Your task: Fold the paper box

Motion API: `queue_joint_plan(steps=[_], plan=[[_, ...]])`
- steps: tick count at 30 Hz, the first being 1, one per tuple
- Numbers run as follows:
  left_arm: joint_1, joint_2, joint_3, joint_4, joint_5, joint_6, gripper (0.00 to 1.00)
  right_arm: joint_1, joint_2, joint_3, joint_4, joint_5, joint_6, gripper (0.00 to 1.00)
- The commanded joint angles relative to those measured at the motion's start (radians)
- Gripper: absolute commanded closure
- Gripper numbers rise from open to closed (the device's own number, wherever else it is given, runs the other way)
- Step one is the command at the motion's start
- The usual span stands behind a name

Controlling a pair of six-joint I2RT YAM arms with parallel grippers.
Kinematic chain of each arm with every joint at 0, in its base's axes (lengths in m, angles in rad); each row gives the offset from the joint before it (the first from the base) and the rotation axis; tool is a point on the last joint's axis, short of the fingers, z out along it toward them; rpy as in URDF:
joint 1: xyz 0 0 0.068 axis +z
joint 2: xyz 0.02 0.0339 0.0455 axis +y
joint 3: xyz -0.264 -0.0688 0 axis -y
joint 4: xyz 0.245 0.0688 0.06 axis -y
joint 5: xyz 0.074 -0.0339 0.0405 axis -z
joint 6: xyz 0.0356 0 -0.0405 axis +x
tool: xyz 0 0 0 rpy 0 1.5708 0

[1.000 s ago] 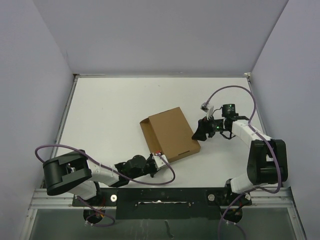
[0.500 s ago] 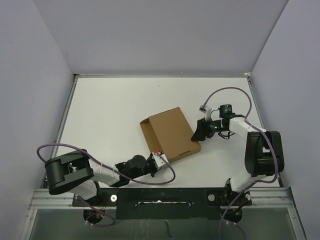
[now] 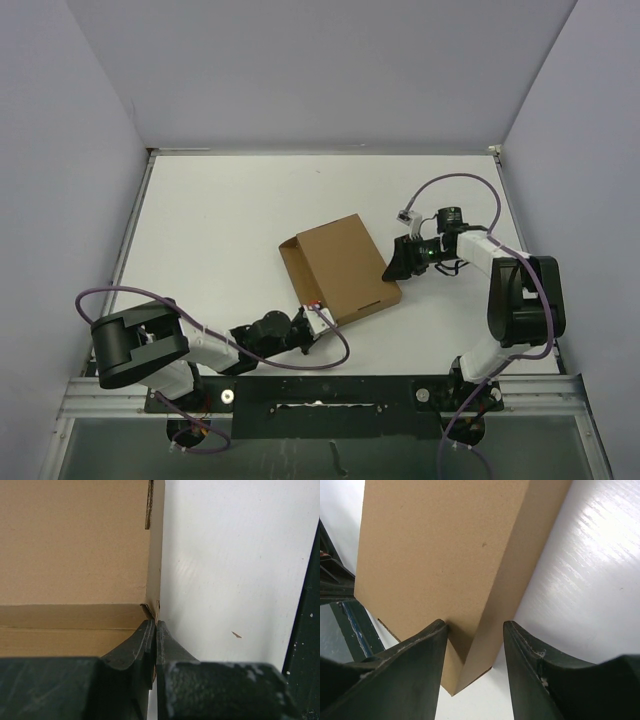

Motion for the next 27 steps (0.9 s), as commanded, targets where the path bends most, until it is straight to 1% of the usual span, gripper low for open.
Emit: queue_joint_plan(steps=[1, 9, 19, 27], plan=[[0.004, 0.019, -0.016, 0.083, -0.004, -0.017, 1.0, -0.005, 0.036, 0.036, 0.001, 0.066, -0.011, 0.53], [0.004, 0.019, -0.037, 0.112, -0.012, -0.034, 1.0, -0.008, 0.057, 0.045, -0.007, 0.102, -0.01, 0.56], [0.014, 0.049, -0.07, 0.189, -0.029, -0.09, 1.0, -0.008, 0.061, 0.046, -0.009, 0.116, -0.009, 0.57], [0.026, 0.064, -0.075, 0.21, -0.035, -0.112, 1.0, -0.008, 0.067, 0.05, -0.013, 0.115, -0.011, 0.57]])
